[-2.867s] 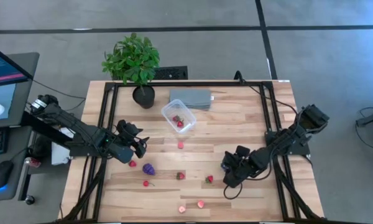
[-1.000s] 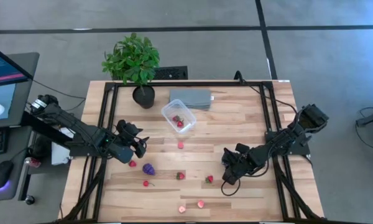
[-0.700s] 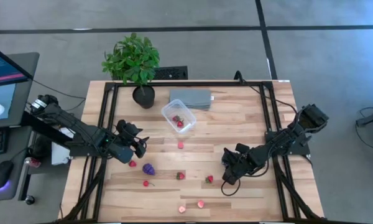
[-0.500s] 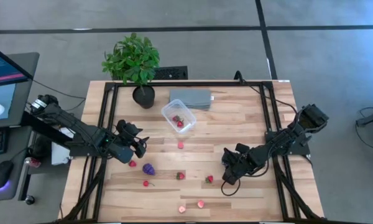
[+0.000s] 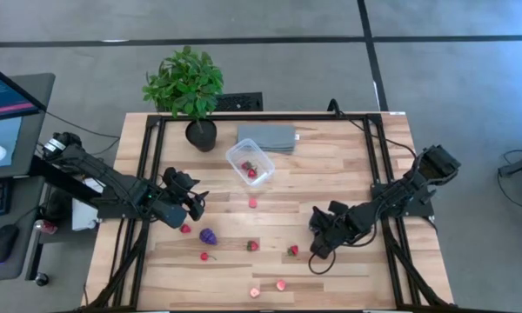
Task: Pick and placing Produce into tupperware
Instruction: Put the violet eggplant into the transparent bin
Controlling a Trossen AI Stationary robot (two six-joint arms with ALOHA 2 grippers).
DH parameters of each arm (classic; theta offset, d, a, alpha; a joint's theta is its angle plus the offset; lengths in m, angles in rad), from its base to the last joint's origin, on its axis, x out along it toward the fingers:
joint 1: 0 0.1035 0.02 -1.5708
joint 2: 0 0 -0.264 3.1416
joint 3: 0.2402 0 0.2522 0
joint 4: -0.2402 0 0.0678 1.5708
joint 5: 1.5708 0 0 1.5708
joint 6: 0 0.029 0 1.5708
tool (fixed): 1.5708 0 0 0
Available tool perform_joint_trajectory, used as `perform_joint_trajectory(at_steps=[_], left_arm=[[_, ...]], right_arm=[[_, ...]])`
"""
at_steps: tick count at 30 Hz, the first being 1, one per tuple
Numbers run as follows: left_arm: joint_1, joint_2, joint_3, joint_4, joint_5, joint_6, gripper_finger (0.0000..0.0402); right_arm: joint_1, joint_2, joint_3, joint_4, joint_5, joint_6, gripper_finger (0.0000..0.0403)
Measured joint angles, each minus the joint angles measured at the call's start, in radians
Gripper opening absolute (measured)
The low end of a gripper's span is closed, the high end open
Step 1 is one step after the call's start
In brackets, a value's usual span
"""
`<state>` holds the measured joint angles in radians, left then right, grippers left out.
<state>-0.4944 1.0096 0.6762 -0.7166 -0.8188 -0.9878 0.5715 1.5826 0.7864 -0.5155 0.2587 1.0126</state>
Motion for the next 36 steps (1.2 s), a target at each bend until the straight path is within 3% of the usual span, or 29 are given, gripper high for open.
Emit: perform_joint_trajectory(at_steps=[12, 36], left_arm=[[0.0, 0.0, 0.0, 0.0, 0.002, 0.0, 0.0231], [-0.03, 0.0, 0.0, 0.0, 0.071, -0.01, 0.0231]], right_arm=[[-0.049, 0.0, 0.075, -0.001, 0.005, -0.081, 0.0151], [-0.311, -0.001, 0.3, 0.05, 0.009, -0.511, 0.0153]])
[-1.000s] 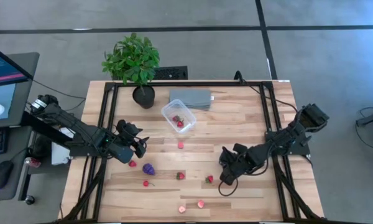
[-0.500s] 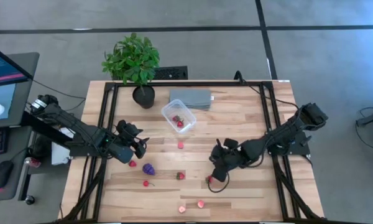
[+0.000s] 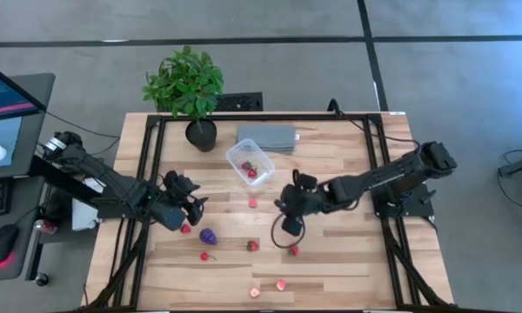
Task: Pick and placing Produce into tupperware
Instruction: Put the violet eggplant into the transparent bin
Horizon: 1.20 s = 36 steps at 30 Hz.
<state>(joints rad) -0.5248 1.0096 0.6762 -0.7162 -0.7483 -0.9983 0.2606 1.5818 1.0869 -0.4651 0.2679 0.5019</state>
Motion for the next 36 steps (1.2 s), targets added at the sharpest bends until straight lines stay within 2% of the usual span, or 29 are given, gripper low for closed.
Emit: perform_joint_trajectory(at_steps=[16, 23, 36], left_arm=[[-0.032, 0.0, 0.0, 0.002, -0.073, -0.05, 0.0231], [-0.032, 0.0, 0.0, 0.018, -0.122, -0.055, 0.0231], [-0.032, 0.0, 0.0, 0.018, -0.158, -0.057, 0.0231]], right_arm=[[-0.226, 0.0, 0.105, 0.16, -0.01, -0.278, 0.0155], [-0.309, 0.0, 0.126, 0.219, -0.06, -0.343, 0.0153], [-0.356, 0.0, 0.135, 0.22, -0.083, -0.395, 0.0153]])
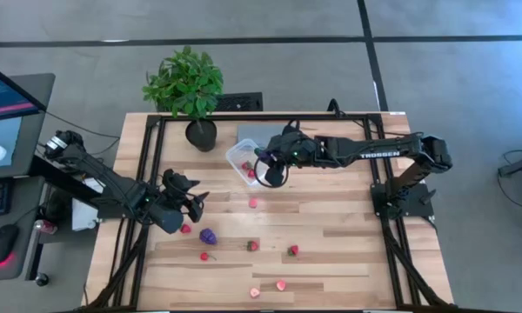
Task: Pick and placing Produce into tupperware
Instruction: Put the violet eggplant into the transparent bin
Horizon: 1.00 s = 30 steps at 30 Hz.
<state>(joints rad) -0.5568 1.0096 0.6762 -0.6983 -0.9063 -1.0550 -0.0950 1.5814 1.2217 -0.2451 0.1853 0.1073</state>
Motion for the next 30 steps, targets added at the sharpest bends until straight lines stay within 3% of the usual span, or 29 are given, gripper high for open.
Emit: perform_joint_trajectory(at_steps=[20, 30], left_arm=[[0.0, 0.0, 0.0, 0.0, -0.026, -0.004, 0.0231], [0.001, 0.001, 0.0, 0.006, -0.026, -0.014, 0.0231]], right_arm=[[-0.021, 0.014, -0.003, 0.007, -0.01, -0.014, 0.0156], [-0.037, 0.13, -0.003, 0.097, -0.065, -0.003, 0.0154]])
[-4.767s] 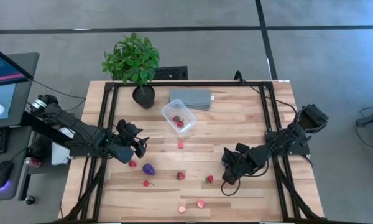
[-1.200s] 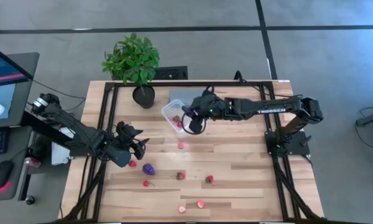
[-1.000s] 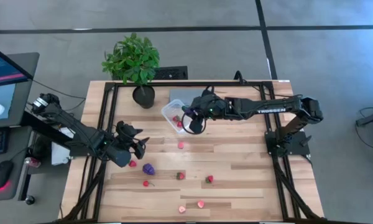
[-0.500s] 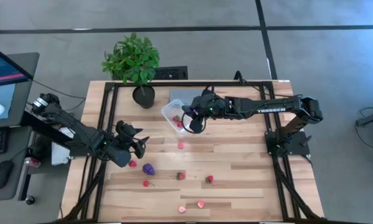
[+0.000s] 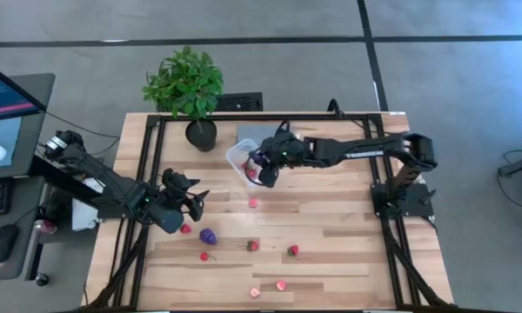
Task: Pick and placing Produce into tupperware
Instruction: Put the violet eggplant into the transparent bin
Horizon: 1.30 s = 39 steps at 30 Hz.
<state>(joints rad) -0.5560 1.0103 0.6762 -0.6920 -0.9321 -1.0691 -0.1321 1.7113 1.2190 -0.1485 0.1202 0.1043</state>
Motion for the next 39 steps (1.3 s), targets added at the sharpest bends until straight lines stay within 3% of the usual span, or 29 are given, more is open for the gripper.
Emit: perform_joint_trajectory(at_steps=[21, 39], left_arm=[[0.0, 0.0, 0.0, 0.002, -0.015, 0.0, 0.0231], [0.0, 0.0, 0.0, 0.001, -0.027, 0.007, 0.0231]], right_arm=[[-0.066, 0.257, 0.139, 0.07, -0.123, 0.05, 0.0157], [-0.1, 0.26, 0.138, 0.021, -0.12, 0.063, 0.0156]])
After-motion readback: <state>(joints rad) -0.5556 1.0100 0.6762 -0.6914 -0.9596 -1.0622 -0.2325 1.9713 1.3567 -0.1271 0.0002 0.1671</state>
